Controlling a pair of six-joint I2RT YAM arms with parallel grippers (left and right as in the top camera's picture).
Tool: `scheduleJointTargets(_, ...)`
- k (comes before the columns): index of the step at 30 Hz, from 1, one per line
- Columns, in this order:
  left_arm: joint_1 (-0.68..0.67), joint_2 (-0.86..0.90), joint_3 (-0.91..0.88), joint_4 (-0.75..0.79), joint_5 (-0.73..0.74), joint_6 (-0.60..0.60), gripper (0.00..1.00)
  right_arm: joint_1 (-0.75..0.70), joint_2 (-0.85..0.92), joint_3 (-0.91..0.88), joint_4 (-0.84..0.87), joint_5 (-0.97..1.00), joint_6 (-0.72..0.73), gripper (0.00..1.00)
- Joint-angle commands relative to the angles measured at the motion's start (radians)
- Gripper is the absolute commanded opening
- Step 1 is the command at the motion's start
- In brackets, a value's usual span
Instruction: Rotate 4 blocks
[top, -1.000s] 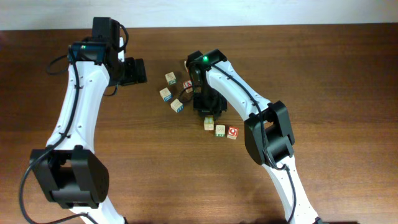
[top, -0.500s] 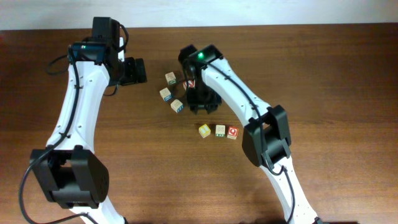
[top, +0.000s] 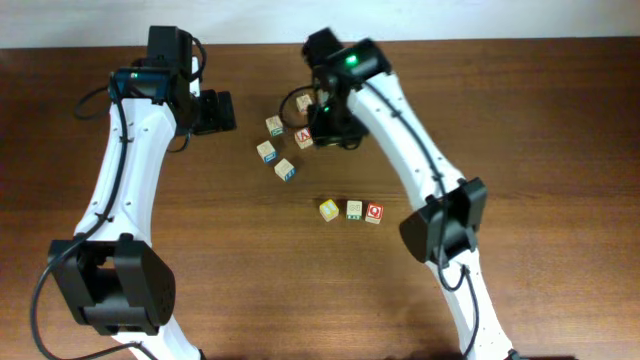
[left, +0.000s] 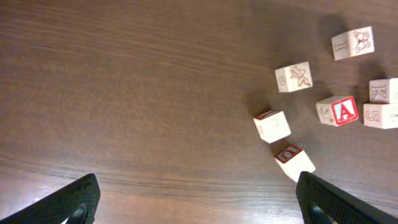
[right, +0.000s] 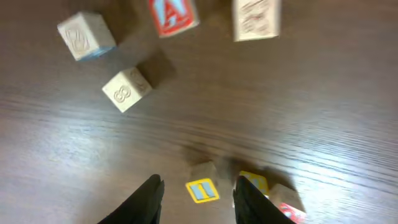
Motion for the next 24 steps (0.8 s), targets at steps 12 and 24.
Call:
scheduleJointTargets(12,0.258,0.006,0.023,-0.013,0.011,-0.212,0.99,0.112,0.026,-0.174,0.397,0.021,0.161,0.57)
scheduleJointTargets(24,0.261,0.006,0.023,-0.012,0.011,-0.212,0.99,0.14,0.049,-0.416,0.583,-0.019,-0.283,0.58)
